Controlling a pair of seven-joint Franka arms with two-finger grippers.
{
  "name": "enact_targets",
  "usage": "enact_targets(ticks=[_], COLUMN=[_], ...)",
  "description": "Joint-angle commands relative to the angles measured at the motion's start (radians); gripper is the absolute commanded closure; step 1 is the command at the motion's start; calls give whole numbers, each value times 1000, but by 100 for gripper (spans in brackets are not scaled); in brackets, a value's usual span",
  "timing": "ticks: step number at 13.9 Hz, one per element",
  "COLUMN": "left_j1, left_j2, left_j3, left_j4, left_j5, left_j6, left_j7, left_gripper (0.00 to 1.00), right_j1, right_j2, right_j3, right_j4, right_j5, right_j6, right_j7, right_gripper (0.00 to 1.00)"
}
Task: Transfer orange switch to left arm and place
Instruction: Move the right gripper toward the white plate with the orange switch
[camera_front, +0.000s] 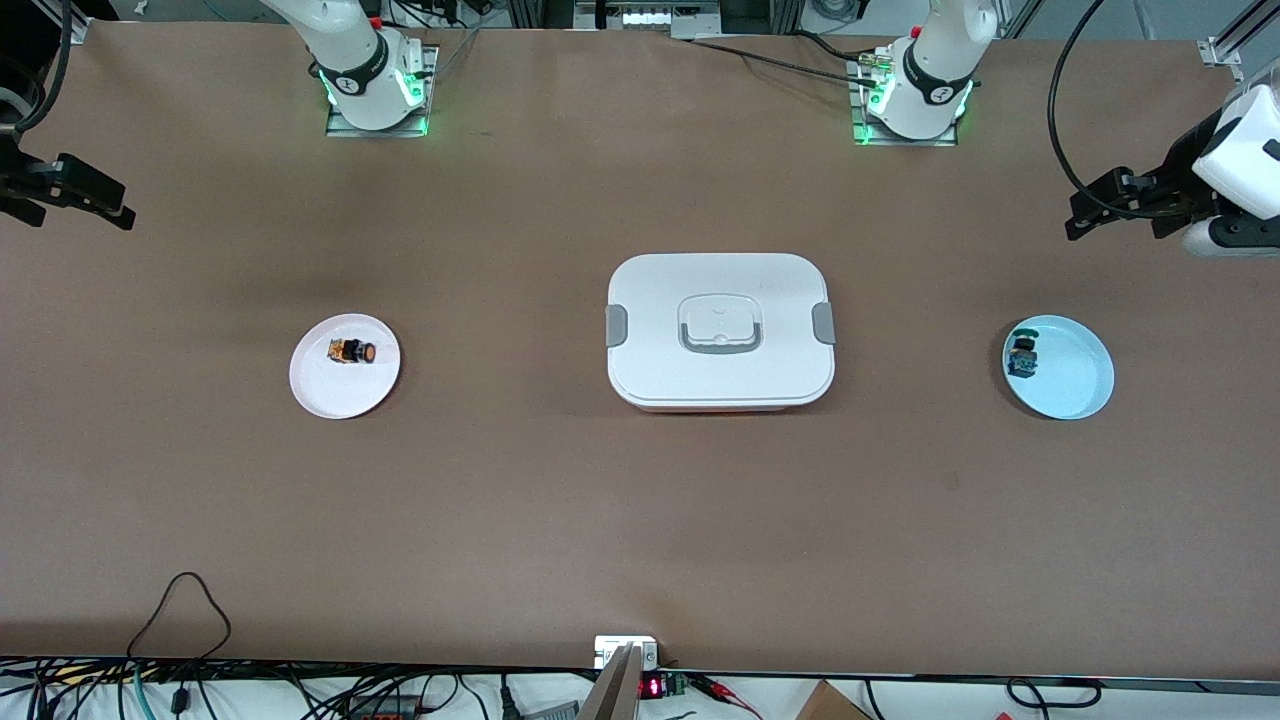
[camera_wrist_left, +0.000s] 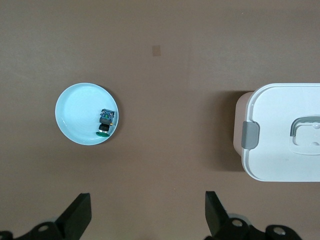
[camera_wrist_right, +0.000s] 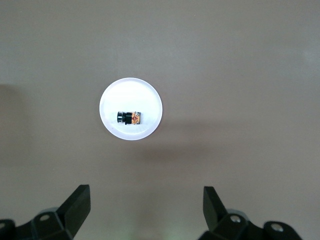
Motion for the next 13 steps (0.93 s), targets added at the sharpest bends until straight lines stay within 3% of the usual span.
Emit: enact_targets(ticks=[1,7,13], left_j1=[1,1,1], left_j2=[4,-1,2], left_j3=[-8,-9,-6], left_j4=[14,20,22], left_j5=[45,47,47], left_j6=[-19,-24,-19], left_j7=[-1,1,-1], left_gripper=[0,0,0], right_j1=[-1,11,54], right_j2=[-1,48,184], right_j3=[-1,2,2], right_j4=[19,15,18], right_j5=[5,5,2], right_j6=[-27,-25,60], right_j7=[-10,-5,8], right_gripper=[0,0,0])
